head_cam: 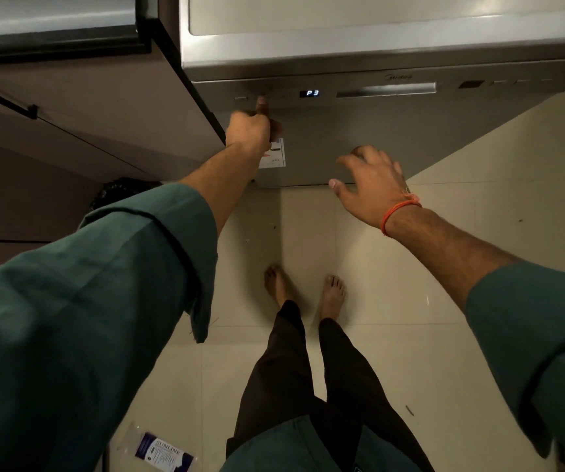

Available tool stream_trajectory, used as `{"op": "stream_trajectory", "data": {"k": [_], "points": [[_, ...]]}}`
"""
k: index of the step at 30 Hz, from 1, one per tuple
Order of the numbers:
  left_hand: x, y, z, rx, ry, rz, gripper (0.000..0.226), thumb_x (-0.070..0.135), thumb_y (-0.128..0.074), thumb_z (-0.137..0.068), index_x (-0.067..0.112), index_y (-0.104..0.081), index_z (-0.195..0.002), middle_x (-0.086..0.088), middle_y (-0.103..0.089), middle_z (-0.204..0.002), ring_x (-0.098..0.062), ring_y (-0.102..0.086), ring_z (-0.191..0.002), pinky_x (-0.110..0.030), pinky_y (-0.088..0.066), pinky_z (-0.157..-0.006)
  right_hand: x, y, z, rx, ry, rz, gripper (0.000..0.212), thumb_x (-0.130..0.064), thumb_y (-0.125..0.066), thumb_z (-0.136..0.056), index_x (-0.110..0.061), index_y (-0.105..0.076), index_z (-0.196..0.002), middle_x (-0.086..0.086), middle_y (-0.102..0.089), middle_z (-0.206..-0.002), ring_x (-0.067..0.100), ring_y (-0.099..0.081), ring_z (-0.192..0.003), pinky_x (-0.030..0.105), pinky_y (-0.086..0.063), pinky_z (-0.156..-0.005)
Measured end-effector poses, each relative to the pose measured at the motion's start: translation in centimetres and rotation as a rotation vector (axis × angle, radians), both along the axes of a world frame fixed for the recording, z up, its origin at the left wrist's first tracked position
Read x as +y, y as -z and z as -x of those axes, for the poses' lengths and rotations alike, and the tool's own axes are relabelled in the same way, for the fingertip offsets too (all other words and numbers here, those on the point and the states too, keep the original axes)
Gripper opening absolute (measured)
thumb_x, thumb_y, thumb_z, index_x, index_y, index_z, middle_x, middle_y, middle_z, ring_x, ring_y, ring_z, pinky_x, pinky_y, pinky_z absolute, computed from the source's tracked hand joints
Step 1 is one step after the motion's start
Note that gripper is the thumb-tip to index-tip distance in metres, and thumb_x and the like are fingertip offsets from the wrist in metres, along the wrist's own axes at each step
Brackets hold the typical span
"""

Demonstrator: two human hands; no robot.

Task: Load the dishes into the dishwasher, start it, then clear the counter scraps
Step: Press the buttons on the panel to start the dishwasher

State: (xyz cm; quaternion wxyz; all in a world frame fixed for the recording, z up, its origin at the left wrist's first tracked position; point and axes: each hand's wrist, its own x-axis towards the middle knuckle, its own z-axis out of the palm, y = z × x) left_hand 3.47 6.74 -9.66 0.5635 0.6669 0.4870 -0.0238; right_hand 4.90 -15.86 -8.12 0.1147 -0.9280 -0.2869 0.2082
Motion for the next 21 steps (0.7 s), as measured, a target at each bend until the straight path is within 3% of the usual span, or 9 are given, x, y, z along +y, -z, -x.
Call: {"op": "stream_trajectory", "data": {"k": [4, 9, 12, 14, 17, 21], "points": [[0.1, 0.2, -0.4, 0.017, -0.012, 0.006, 0.039, 0.044, -0.044, -0.108, 0.018, -0.058, -0.082, 0.002, -0.068, -0.078, -0.006, -0.053, -0.055, -0.024, -0.045, -0.059, -0.1, -0.1, 0.0, 0.001, 0.004, 0.002, 0.047, -0.045, -0.052, -0.099, -0.021, -0.052, -0.140, 0.009, -0.048, -0.141, 0.029, -0.042, -0.132, 0.045, -0.031, -0.111], [0.4, 0.5, -0.2, 0.036, 0.007, -0.068, 0.038, 0.044, -0.044, -0.108, 0.020, -0.056, -0.080, 0.004, -0.068, -0.077, -0.009, -0.062, -0.068, -0.027, -0.053, -0.070, -0.2, 0.0, -0.3, 0.003, 0.008, 0.010, 0.048, -0.046, -0.052, -0.099, -0.021, -0.052, -0.140, 0.009, -0.047, -0.141, 0.029, -0.041, -0.133, 0.045, -0.031, -0.111], [0.6, 1.0, 0.0, 0.056, 0.009, -0.101, 0.018, 0.034, -0.051, -0.106, 0.018, -0.057, -0.100, -0.001, -0.073, -0.098, -0.016, -0.070, -0.088, -0.034, -0.058, -0.080, -0.2, 0.1, -0.4, 0.006, 0.008, 0.015, 0.048, -0.045, -0.052, -0.099, -0.021, -0.051, -0.140, 0.009, -0.047, -0.142, 0.029, -0.041, -0.133, 0.045, -0.031, -0.111], [0.7, 1.3, 0.0, 0.068, 0.015, -0.118, 0.024, 0.034, -0.053, -0.104, 0.014, -0.059, -0.118, -0.003, -0.075, -0.101, -0.016, -0.070, -0.087, -0.033, -0.057, -0.073, -0.1, 0.1, -0.4, 0.010, 0.006, 0.015, 0.048, -0.045, -0.052, -0.099, -0.021, -0.051, -0.140, 0.010, -0.047, -0.141, 0.029, -0.041, -0.133, 0.045, -0.031, -0.111], [0.7, 1.5, 0.0, 0.074, 0.025, -0.134, 0.031, 0.036, -0.053, -0.103, 0.014, -0.059, -0.123, -0.005, -0.074, -0.105, -0.018, -0.070, -0.089, -0.031, -0.054, -0.066, 0.0, 0.3, -0.5, 0.008, -0.005, 0.016, 0.047, -0.045, -0.052, -0.099, -0.020, -0.052, -0.139, 0.010, -0.047, -0.141, 0.030, -0.042, -0.133, 0.045, -0.031, -0.111], [0.5, 1.9, 0.1, 0.083, 0.024, -0.161, 0.038, 0.050, -0.051, -0.101, 0.018, -0.059, -0.120, -0.004, -0.073, -0.104, -0.020, -0.070, -0.089, -0.039, -0.059, -0.079, 0.2, 0.2, -0.7, 0.006, -0.013, 0.020, 0.047, -0.045, -0.052, -0.098, -0.021, -0.053, -0.139, 0.011, -0.047, -0.140, 0.030, -0.042, -0.132, 0.046, -0.032, -0.110]]}}
